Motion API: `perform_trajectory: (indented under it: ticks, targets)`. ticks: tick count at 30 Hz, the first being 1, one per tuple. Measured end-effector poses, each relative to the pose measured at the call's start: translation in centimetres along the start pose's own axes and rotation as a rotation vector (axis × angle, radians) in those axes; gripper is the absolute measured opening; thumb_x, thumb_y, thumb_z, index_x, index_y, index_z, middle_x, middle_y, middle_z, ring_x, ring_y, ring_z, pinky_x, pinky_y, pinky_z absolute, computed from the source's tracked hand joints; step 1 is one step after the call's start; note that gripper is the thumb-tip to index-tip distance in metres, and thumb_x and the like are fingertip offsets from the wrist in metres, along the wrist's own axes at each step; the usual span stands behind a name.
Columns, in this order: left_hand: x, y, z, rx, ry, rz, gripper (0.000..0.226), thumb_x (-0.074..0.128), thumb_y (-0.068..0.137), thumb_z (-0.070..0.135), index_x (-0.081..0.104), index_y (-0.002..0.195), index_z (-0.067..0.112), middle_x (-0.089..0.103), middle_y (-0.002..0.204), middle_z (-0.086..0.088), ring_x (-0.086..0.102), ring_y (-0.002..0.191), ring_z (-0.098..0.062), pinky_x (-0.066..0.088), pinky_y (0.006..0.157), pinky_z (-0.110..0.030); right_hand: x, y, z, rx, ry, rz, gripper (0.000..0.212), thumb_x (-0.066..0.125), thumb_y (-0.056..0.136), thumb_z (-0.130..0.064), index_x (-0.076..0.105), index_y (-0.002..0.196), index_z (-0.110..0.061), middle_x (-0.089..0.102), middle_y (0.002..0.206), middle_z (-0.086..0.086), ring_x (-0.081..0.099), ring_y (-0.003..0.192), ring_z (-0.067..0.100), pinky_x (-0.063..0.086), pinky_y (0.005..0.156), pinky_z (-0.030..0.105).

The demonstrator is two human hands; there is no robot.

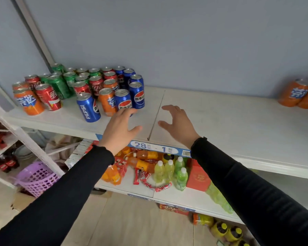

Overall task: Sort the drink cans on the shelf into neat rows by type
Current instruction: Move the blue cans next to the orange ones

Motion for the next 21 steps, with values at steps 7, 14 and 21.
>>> perform_trajectory:
  ticks: [7, 14, 21]
  targets:
    - [-2.0, 2.2, -6.7, -0.039, -0.088, 0.017, 0.065, 0.071, 0.091, 0.034, 0.039, 0.147, 0.021, 0.044, 0.146, 0.001, 0.043, 0.133, -0.018, 0.038, 0.107, -0.032, 5.2, 4.3, -2.5, 0.158, 0.150, 0.045, 0.059, 0.069, 0.091, -0.032, 0.044, 0.143, -0.021, 0.051, 0.142, 0.001, 0.051, 0.125, 0.018, 0.041, 0.095, 0.026]
    - [-1.2, 7.4, -7.8, 0.004, -0.002, 0.128, 0.074, 0.080, 0.083, 0.025, 0.042, 0.145, 0.013, 0.044, 0.144, -0.007, 0.043, 0.132, -0.024, 0.037, 0.105, -0.031, 7.1, 10.0, -0.1, 0.220, 0.275, 0.032, 0.060, 0.071, 0.091, -0.029, 0.043, 0.143, -0.019, 0.049, 0.145, 0.000, 0.049, 0.116, 0.009, 0.041, 0.090, 0.024]
    - [-0.6, 11.7, -8.9, 0.119, 0.336, 0.138, 0.083, 0.076, 0.076, 0.052, 0.046, 0.144, 0.016, 0.055, 0.139, -0.004, 0.043, 0.122, -0.028, 0.040, 0.099, -0.039, 9.1, 15.3, 3.1, 0.195, 0.426, -0.102, 0.074, 0.078, 0.086, -0.029, 0.038, 0.147, -0.018, 0.049, 0.140, 0.002, 0.050, 0.120, 0.015, 0.047, 0.097, 0.033]
Point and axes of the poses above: each hand's wrist, its own y-axis towards the middle knuckle, its own x-axis out of the palm, z = x × y, the point moved 2 cm from there along y, towards the middle knuckle
